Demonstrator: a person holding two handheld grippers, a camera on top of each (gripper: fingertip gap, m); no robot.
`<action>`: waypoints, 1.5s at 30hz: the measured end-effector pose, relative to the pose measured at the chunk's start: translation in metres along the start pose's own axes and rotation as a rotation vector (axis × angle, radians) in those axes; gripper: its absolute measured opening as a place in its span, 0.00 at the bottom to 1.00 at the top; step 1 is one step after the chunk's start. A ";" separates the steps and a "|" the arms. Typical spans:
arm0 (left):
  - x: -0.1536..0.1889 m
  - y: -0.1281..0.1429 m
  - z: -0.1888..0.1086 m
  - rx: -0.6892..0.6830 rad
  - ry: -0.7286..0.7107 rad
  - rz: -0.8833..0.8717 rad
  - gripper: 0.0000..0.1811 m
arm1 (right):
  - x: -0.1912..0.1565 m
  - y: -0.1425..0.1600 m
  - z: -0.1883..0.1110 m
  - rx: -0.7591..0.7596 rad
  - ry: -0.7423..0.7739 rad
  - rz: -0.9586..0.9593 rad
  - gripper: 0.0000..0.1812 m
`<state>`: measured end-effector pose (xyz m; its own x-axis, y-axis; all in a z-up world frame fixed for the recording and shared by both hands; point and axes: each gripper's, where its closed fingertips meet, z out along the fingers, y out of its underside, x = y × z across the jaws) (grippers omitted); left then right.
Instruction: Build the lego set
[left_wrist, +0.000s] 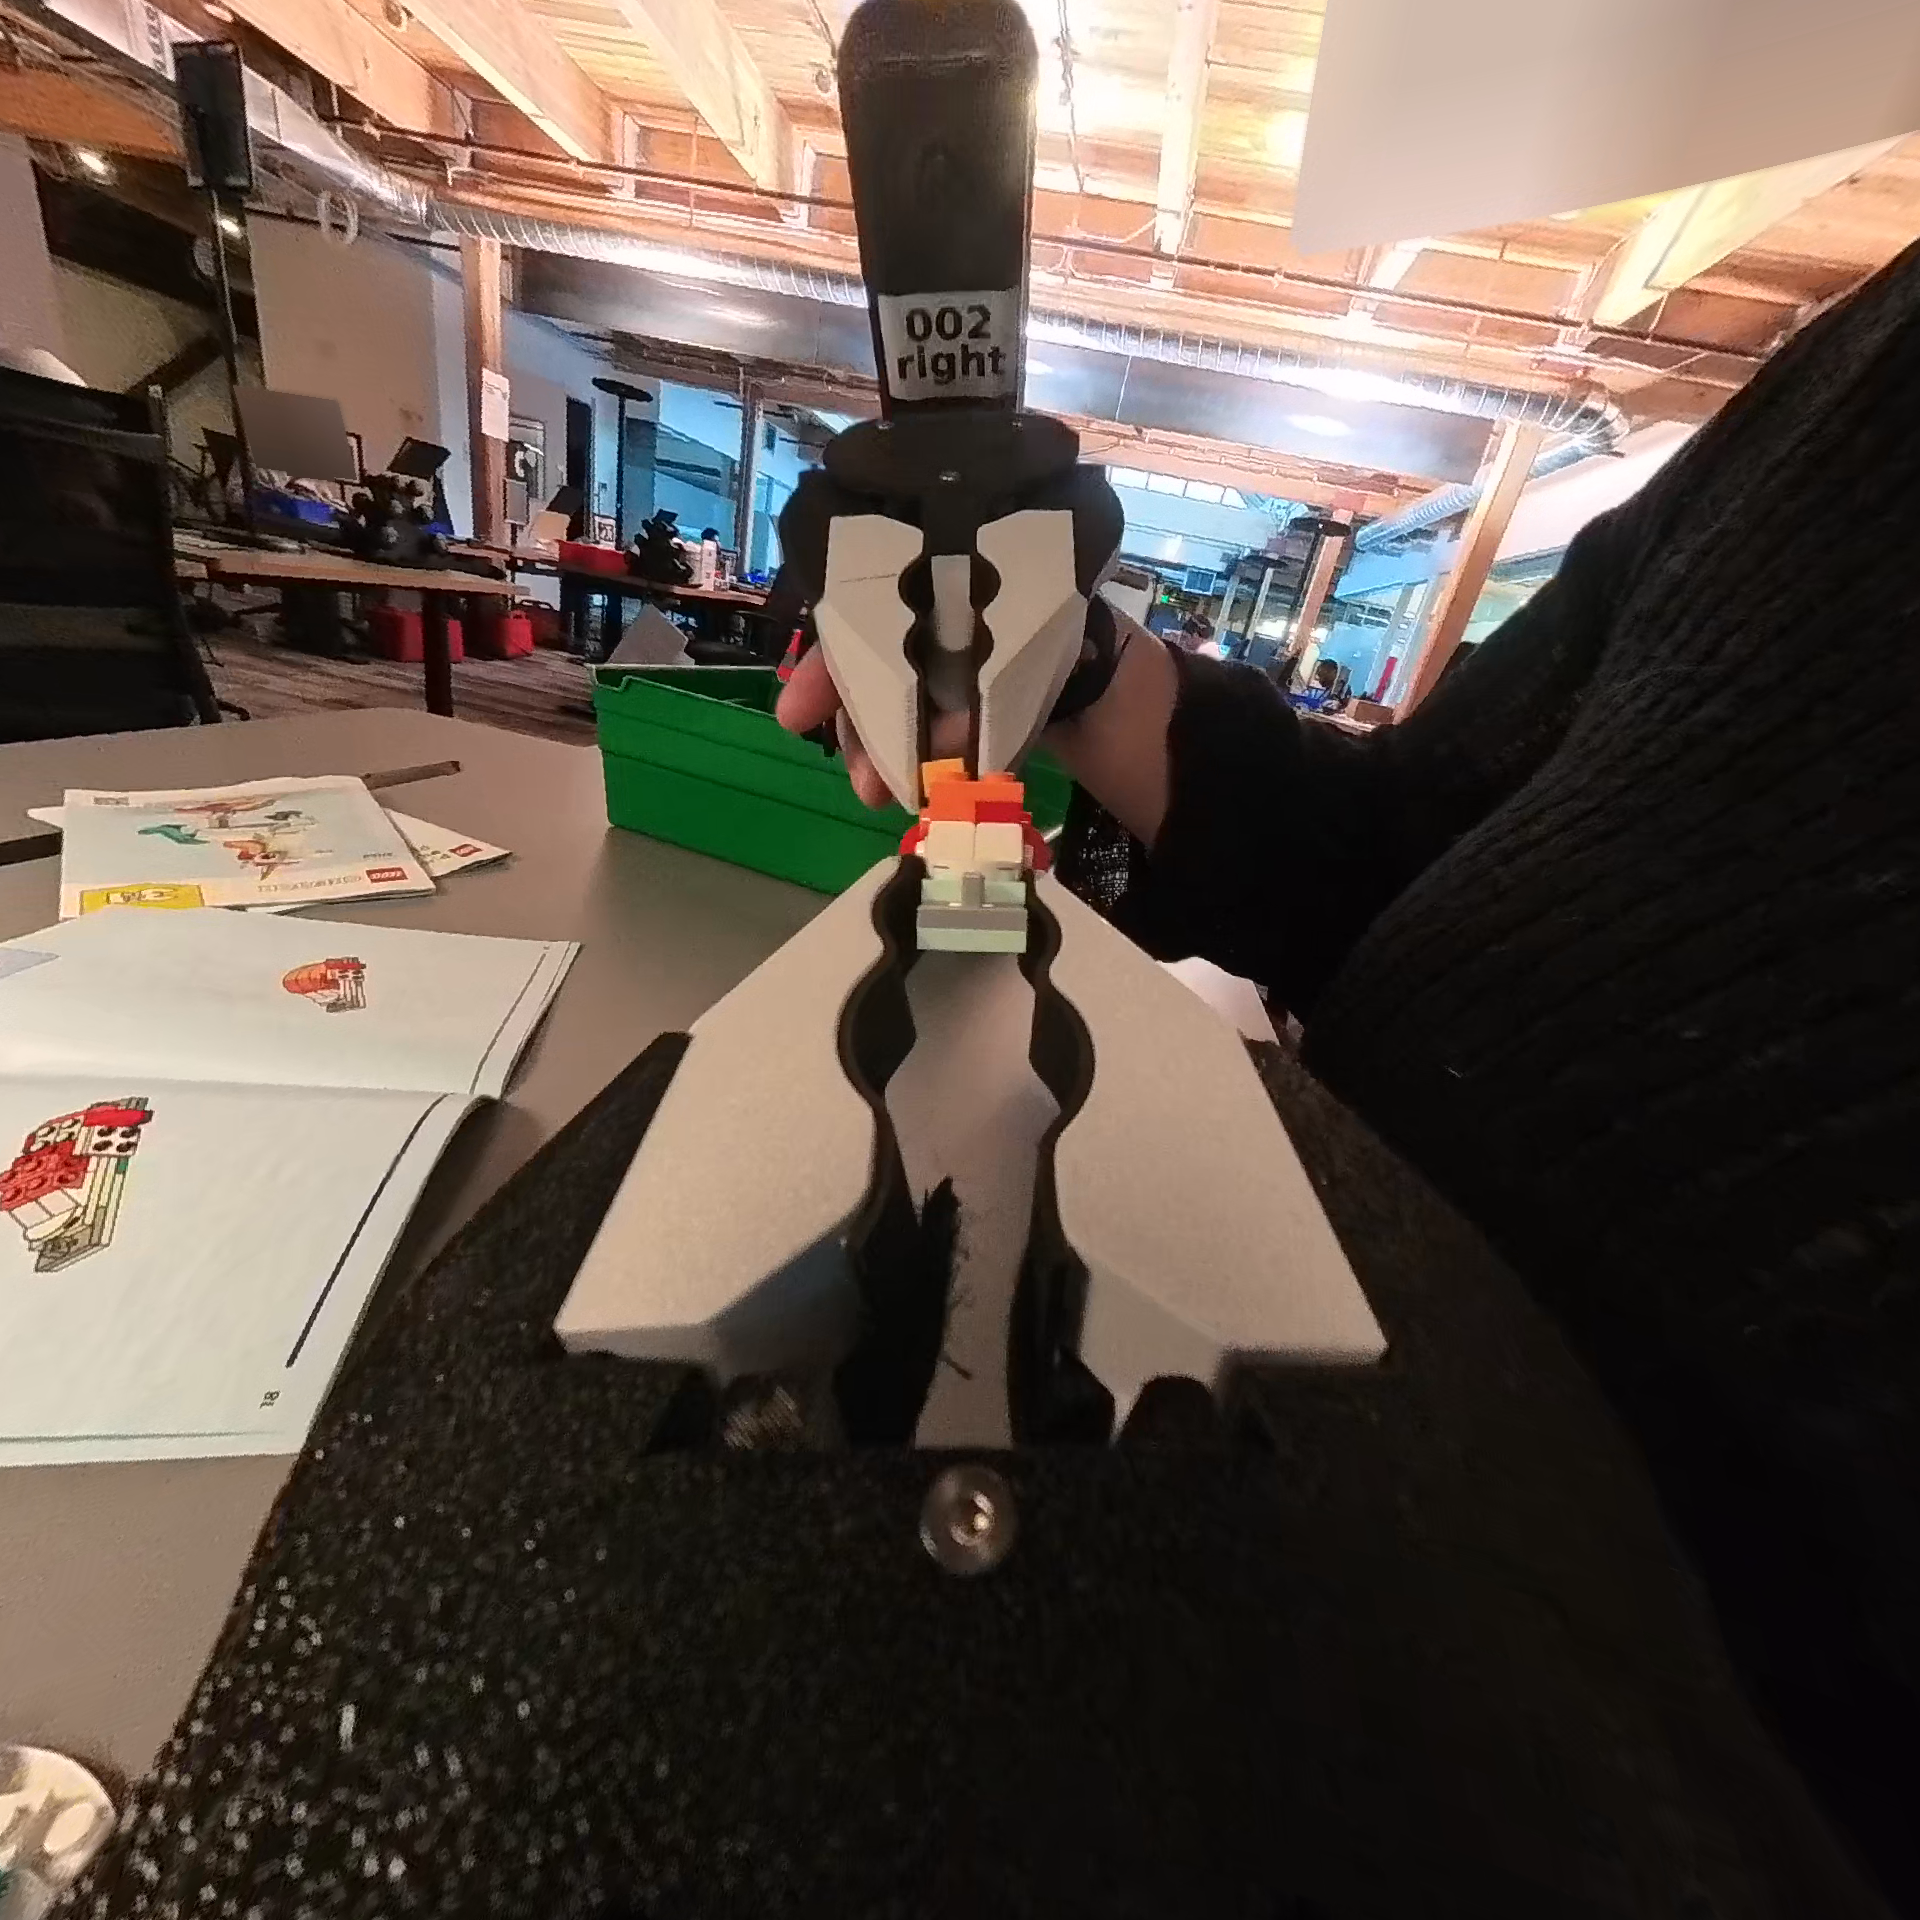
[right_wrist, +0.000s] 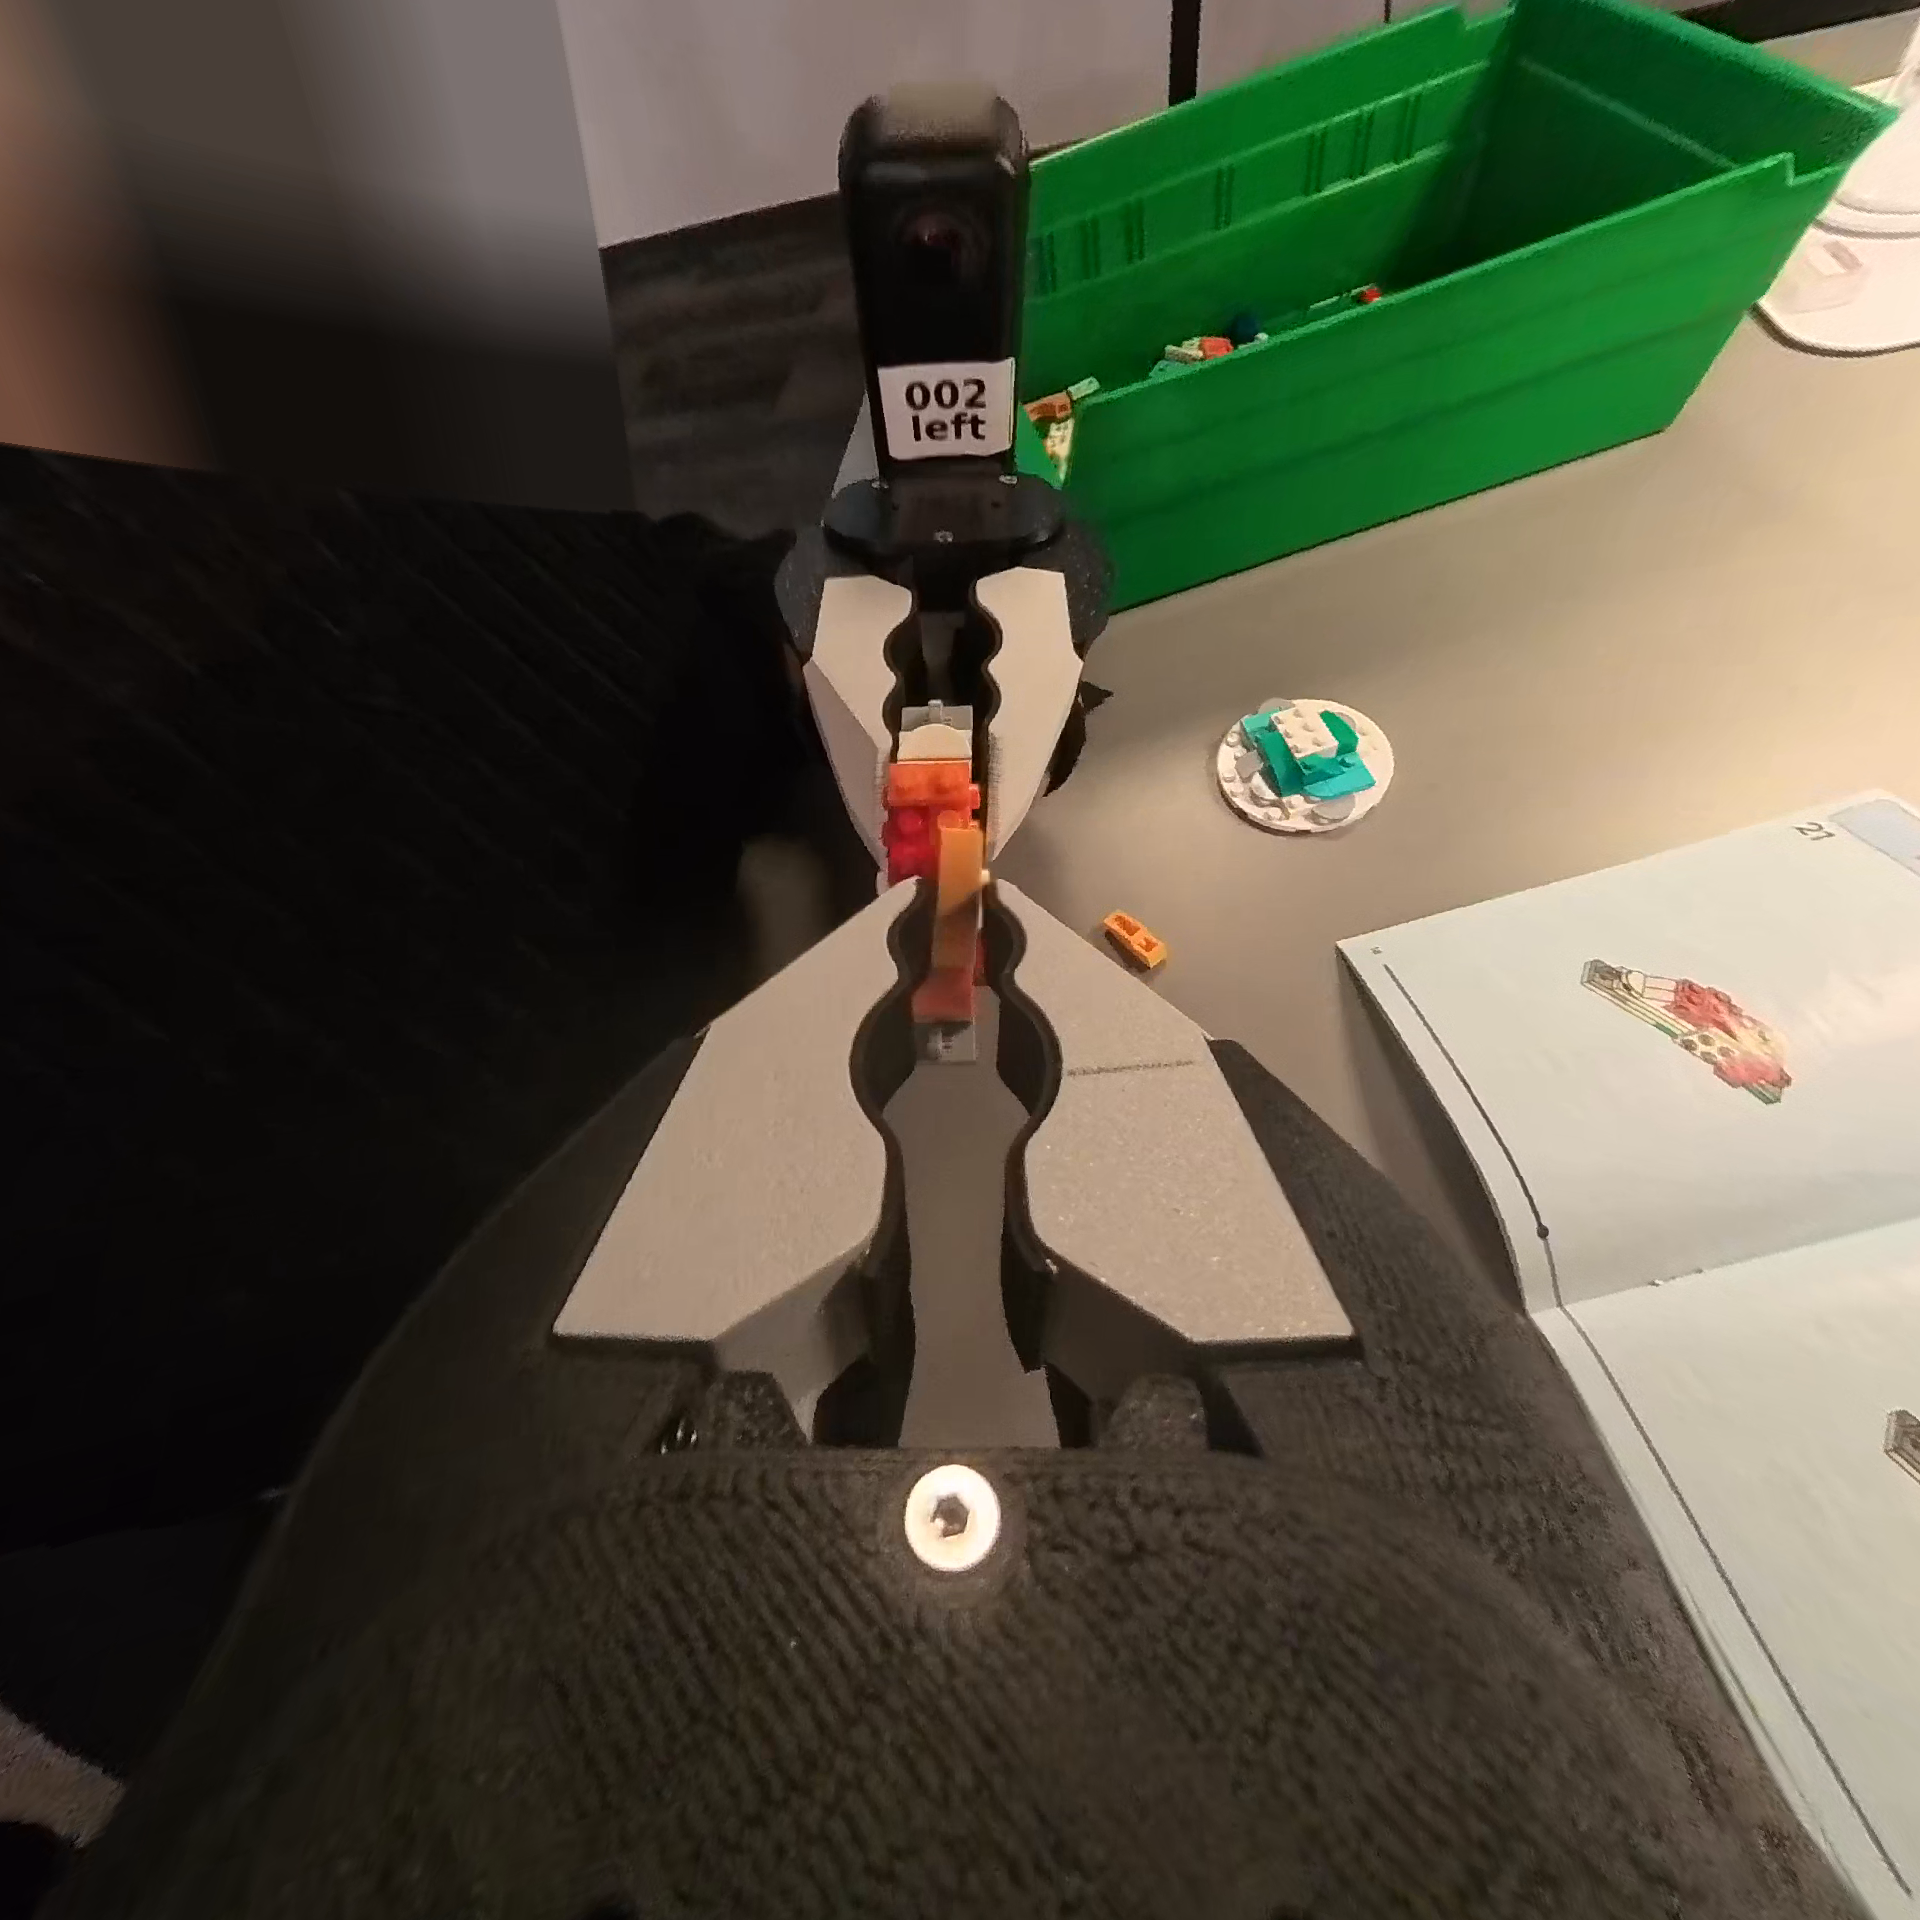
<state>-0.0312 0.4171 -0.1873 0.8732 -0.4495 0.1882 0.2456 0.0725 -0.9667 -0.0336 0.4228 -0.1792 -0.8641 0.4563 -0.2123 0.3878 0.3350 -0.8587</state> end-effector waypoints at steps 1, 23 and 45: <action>0.001 -0.001 0.000 0.004 0.002 0.006 0.08 | -0.001 -0.001 0.000 -0.003 0.000 -0.006 0.04; 0.008 -0.012 -0.003 0.059 0.017 0.049 0.08 | -0.012 -0.016 -0.003 0.000 -0.004 -0.073 0.08; -0.024 -0.037 -0.030 0.089 -0.245 0.081 0.08 | 0.018 -0.014 0.003 -0.064 0.613 -0.666 0.35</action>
<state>-0.0746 0.3983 -0.1609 0.9648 -0.2108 0.1573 0.1969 0.1821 -0.9634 -0.0557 0.4239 -0.1722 -0.6010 0.5041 0.6202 -0.0983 0.7235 -0.6833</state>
